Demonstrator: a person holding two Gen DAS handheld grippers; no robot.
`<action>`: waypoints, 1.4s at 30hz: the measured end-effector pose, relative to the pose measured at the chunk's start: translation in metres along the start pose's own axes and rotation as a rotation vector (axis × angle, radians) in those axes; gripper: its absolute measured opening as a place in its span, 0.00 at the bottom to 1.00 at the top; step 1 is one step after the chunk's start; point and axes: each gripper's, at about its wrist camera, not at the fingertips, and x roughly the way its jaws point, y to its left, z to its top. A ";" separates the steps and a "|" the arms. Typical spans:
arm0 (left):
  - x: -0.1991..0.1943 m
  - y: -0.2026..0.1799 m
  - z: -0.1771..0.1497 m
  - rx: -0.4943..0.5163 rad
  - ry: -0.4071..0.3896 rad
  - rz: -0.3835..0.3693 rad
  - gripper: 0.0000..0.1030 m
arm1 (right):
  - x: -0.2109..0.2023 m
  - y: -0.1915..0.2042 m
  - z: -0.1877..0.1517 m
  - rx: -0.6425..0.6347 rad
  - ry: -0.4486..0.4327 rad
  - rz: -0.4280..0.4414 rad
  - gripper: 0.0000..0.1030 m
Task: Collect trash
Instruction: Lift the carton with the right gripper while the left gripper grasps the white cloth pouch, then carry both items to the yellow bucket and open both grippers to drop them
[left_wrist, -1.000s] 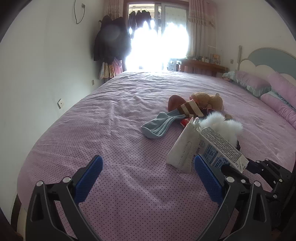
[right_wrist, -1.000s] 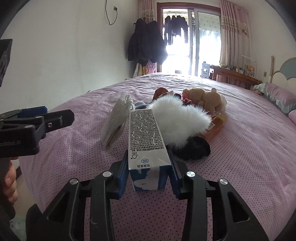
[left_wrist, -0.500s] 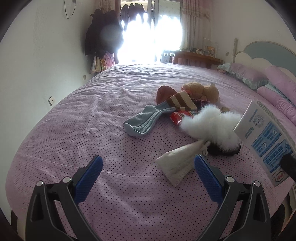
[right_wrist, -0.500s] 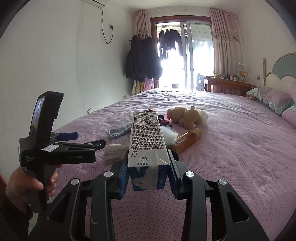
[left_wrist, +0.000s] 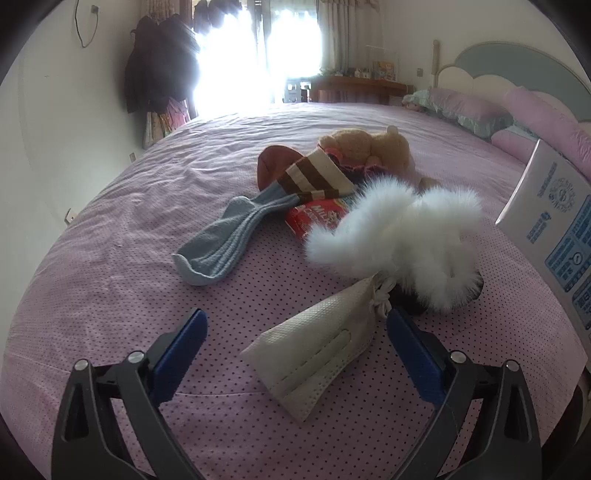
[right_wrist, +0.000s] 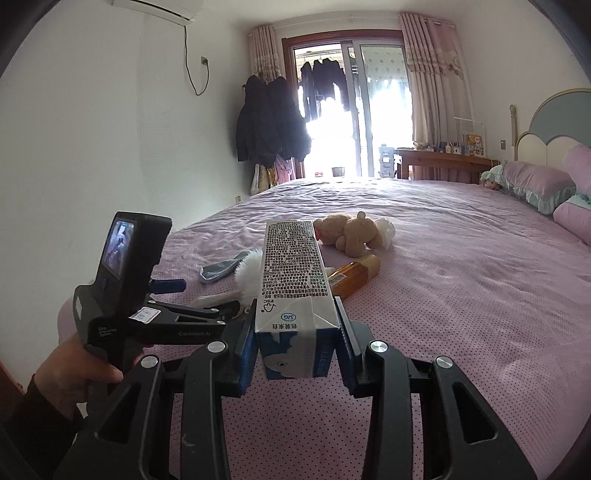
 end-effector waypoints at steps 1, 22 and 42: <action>0.006 -0.002 0.000 0.003 0.027 -0.006 0.69 | -0.001 0.004 -0.002 0.002 -0.002 -0.002 0.35; -0.116 -0.017 -0.018 -0.102 -0.127 -0.173 0.37 | -0.053 -0.012 0.001 0.009 -0.053 -0.029 0.35; -0.102 -0.333 -0.096 0.321 0.144 -0.754 0.39 | -0.242 -0.141 -0.151 0.281 0.110 -0.590 0.35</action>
